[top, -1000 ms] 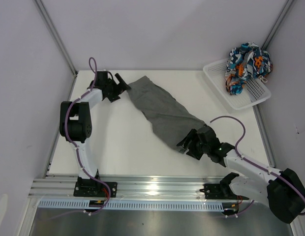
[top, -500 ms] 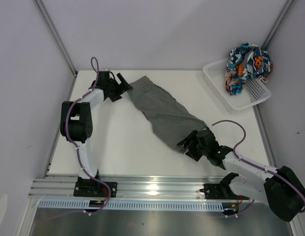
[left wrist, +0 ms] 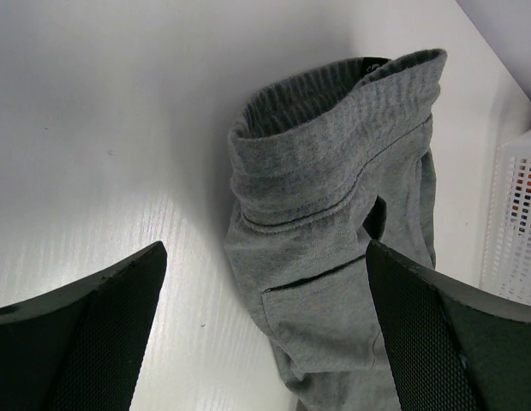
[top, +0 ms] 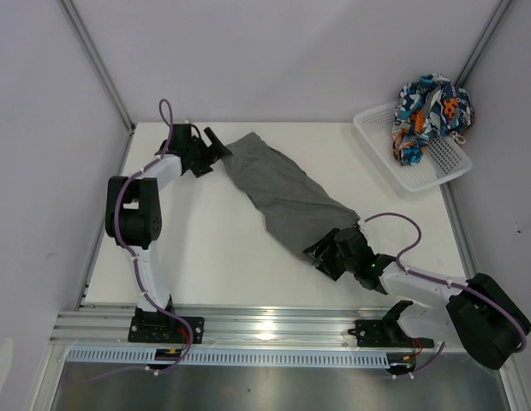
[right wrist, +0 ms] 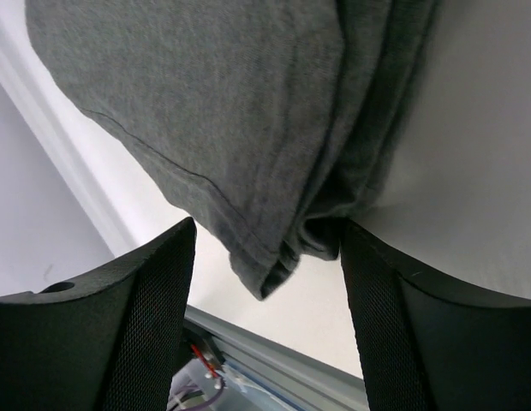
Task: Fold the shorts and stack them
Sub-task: Fold the shorts
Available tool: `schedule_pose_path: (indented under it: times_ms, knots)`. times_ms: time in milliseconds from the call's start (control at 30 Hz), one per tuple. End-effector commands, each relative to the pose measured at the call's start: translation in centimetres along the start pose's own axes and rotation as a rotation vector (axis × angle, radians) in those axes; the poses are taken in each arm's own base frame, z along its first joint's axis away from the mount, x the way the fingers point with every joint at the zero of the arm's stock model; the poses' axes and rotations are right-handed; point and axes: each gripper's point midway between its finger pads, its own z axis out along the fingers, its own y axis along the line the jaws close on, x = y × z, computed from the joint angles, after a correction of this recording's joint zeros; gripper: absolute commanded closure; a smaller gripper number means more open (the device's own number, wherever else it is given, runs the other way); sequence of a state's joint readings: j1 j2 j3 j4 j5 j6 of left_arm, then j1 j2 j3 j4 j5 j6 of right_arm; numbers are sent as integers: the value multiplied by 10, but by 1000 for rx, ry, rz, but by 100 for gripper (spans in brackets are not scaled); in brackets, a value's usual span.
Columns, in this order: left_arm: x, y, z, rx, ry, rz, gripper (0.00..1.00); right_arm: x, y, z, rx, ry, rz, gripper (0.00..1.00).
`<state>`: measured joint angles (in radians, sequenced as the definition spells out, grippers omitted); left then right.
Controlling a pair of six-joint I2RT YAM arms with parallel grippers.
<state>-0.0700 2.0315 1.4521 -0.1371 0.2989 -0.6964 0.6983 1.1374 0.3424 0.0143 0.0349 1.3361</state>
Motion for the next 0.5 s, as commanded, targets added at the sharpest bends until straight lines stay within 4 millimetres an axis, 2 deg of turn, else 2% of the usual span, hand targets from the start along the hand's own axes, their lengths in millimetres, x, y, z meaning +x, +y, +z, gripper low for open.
schedule_pose_path:
  times_ms: [0,267,367,400,433,467]
  knots:
    - [-14,-19,-15,40,-52,48,1,0,1,9,-4,-16,41,30]
    - [-12,-18,-15,38,-48,52,1,-10,-11,17,44,-83,74,40]
    - [-11,-17,-14,36,-45,51,1,-17,-14,18,56,-112,69,56]
    - [-11,-16,-13,35,-44,51,1,-16,-10,19,43,-103,53,70]
    - [-10,-16,-13,36,-41,50,1,-17,-11,20,49,-101,51,74]
    - [-9,-18,-13,39,-38,51,1,-16,-13,21,59,-96,44,87]
